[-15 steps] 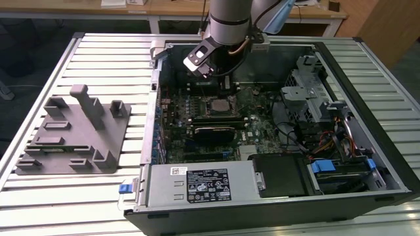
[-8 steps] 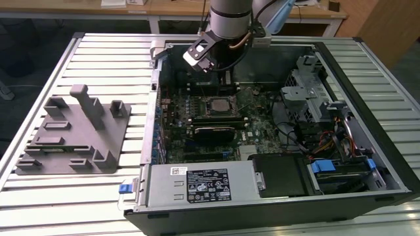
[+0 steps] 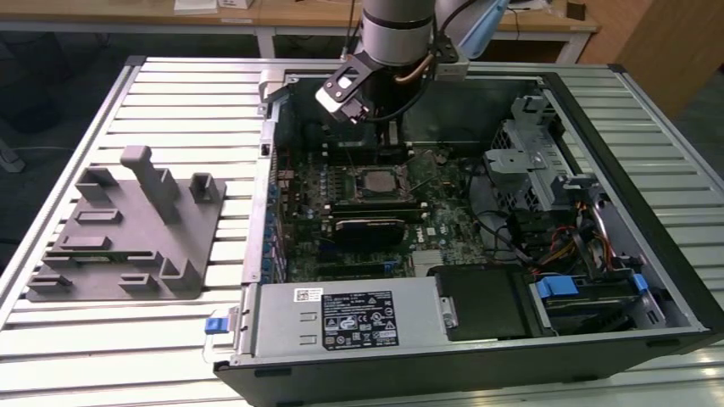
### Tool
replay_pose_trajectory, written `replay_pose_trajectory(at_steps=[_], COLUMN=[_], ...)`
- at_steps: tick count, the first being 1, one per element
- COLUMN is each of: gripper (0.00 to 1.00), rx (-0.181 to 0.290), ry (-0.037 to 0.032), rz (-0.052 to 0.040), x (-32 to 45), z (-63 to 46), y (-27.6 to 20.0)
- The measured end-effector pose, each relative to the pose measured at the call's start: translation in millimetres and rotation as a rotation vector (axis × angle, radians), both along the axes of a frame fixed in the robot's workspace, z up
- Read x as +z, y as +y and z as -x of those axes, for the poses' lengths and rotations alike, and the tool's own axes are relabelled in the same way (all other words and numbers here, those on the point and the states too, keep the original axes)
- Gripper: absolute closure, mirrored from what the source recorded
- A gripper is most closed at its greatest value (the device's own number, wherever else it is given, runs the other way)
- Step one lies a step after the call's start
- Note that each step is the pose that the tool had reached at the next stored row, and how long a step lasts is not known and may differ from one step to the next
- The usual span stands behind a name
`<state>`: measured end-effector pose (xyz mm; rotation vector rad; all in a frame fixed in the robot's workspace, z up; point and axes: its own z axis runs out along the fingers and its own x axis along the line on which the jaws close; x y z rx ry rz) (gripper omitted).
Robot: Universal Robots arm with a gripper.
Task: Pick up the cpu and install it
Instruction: 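Close the cpu cover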
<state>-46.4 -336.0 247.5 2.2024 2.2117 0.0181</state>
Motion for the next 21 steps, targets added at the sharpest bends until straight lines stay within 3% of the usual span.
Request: replay_pose_trajectory(at_steps=[21], gripper=[0.89], rx=[0.000], ry=[-0.0002], rz=[-0.0004], x=[16.7], z=[0.0], y=[0.0])
